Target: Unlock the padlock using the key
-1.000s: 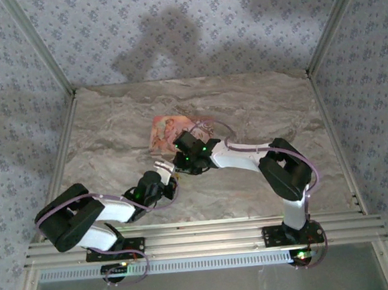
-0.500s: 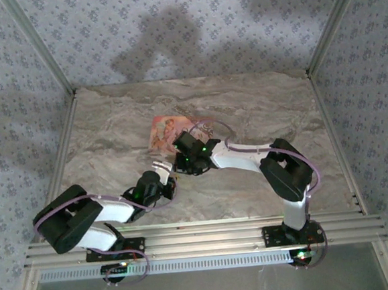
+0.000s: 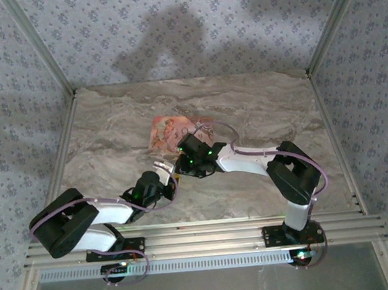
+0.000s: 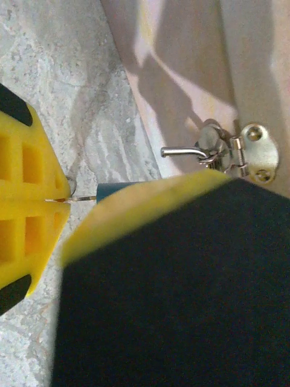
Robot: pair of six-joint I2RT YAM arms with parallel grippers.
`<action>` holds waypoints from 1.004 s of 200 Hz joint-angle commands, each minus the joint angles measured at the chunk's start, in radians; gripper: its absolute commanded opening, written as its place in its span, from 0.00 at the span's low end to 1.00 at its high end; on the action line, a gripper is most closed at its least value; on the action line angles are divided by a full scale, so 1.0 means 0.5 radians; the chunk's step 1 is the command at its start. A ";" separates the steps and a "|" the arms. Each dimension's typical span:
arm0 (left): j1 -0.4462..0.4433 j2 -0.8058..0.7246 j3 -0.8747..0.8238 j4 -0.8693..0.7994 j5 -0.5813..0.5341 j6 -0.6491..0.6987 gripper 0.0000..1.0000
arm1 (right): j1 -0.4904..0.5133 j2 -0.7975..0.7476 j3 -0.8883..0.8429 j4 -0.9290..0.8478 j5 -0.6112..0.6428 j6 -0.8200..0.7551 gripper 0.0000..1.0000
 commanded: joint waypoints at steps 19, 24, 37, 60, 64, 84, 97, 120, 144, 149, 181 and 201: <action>-0.023 -0.004 0.013 0.108 0.012 0.022 0.00 | 0.022 0.066 0.053 -0.107 0.058 0.032 0.41; -0.022 -0.003 0.012 0.105 0.015 0.023 0.00 | 0.025 0.071 0.060 -0.111 0.062 0.029 0.41; -0.023 -0.011 0.009 0.102 0.011 0.026 0.00 | 0.027 0.075 0.069 -0.117 0.068 0.032 0.38; -0.026 -0.022 0.006 0.100 0.009 0.027 0.00 | 0.024 0.098 0.085 -0.133 0.073 0.027 0.37; -0.027 -0.025 0.005 0.099 0.009 0.029 0.00 | 0.021 0.104 0.085 -0.139 0.073 0.029 0.37; -0.027 -0.026 0.011 0.099 0.011 0.029 0.00 | 0.021 0.132 0.159 -0.152 0.059 0.026 0.35; -0.033 -0.025 0.013 0.099 0.012 0.032 0.00 | 0.021 0.141 0.167 -0.155 0.057 0.023 0.28; -0.040 -0.021 0.015 0.099 0.011 0.032 0.00 | 0.018 0.140 0.168 -0.168 0.062 0.022 0.12; -0.048 -0.026 0.013 0.102 0.006 0.035 0.00 | 0.020 0.116 0.149 -0.175 0.081 0.012 0.00; -0.048 -0.029 0.009 0.105 0.003 0.035 0.00 | 0.019 0.106 0.142 -0.175 0.088 0.012 0.00; -0.049 -0.086 0.001 0.068 0.005 0.037 0.00 | 0.009 0.032 0.031 -0.135 0.106 -0.040 0.00; -0.051 -0.162 -0.009 0.013 0.007 0.035 0.13 | -0.008 -0.038 -0.068 -0.055 0.097 -0.097 0.00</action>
